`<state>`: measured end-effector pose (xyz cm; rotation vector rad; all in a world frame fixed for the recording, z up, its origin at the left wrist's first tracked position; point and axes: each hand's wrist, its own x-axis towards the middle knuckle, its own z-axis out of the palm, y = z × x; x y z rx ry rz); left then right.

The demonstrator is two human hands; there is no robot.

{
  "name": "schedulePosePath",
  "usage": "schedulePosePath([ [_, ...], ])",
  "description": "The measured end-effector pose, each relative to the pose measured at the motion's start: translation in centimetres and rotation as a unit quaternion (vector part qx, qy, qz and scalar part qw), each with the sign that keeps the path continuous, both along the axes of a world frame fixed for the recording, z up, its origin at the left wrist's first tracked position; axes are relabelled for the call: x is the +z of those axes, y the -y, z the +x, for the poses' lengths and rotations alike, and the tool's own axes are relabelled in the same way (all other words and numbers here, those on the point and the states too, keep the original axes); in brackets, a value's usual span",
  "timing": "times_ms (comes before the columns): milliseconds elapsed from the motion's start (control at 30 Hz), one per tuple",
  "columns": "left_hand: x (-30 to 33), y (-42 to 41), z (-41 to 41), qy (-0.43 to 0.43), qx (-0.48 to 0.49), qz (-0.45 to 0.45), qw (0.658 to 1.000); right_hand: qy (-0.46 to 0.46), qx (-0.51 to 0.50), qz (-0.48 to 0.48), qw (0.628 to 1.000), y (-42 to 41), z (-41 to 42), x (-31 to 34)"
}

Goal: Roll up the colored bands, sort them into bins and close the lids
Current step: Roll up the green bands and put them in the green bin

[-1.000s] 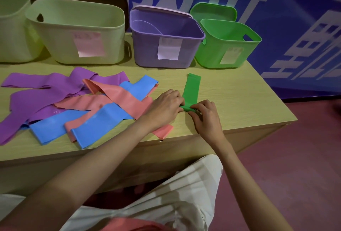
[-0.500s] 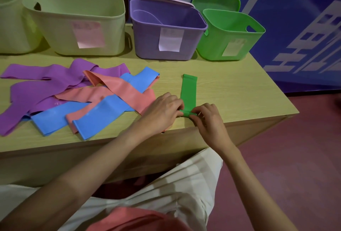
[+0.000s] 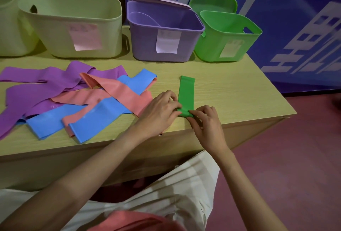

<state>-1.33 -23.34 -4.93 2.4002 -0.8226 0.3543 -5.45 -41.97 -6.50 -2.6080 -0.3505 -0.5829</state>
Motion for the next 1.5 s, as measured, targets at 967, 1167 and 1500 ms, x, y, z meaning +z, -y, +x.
schedulePosePath([
  [967,0.2,-0.6,0.3,-0.022,-0.066,0.029,0.997,-0.038,0.053,0.01,0.998,0.3,0.3,0.9],
  [1167,0.0,-0.7,0.6,-0.045,-0.06,0.006,0.997,-0.042,0.032,0.013,0.999,0.1,0.3,0.7],
  [1500,-0.6,-0.5,1.2,-0.039,-0.053,0.017,0.998,-0.018,0.003,0.004,1.0,-0.4,0.2,0.4],
])
